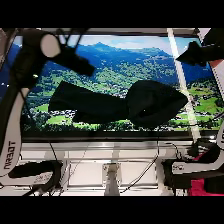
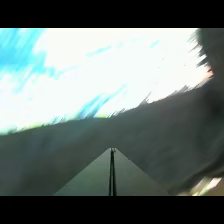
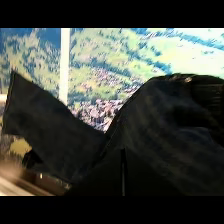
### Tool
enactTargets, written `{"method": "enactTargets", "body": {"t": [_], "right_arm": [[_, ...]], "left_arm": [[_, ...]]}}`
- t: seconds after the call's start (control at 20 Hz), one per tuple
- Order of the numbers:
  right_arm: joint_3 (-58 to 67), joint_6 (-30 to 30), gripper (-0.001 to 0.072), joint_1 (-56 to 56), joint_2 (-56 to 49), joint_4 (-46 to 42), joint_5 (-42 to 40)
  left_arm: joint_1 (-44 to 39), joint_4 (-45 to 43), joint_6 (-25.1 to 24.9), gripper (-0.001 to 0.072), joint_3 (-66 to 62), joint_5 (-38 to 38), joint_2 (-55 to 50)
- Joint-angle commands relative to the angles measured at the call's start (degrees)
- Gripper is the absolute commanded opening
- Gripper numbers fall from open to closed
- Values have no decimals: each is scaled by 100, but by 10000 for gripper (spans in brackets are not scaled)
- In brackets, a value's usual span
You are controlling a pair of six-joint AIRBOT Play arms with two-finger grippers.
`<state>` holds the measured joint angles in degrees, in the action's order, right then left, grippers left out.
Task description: Fold the clothes and pants, and hang the long-sleeved shirts on hangers.
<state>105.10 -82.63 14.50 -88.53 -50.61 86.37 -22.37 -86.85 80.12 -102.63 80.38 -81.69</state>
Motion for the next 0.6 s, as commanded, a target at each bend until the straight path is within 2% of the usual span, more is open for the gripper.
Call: {"method": "enactTargets", "body": {"t": [0.0,0.1,0.4,0.55], "right_arm": [[-114,254,21,-507,-199,85,299],[-208,328,21,-675,-321,87,302],[-208,435,21,-717,-708,529,367],[-205,435,23,-741,-800,684,264]], "left_arm": [[1012,-39,-151,8,396,756,153],[1648,420,-223,8,870,756,234],[3936,1943,-1082,8,2583,754,407],[4992,2190,-1200,10,3272,750,404]]}}
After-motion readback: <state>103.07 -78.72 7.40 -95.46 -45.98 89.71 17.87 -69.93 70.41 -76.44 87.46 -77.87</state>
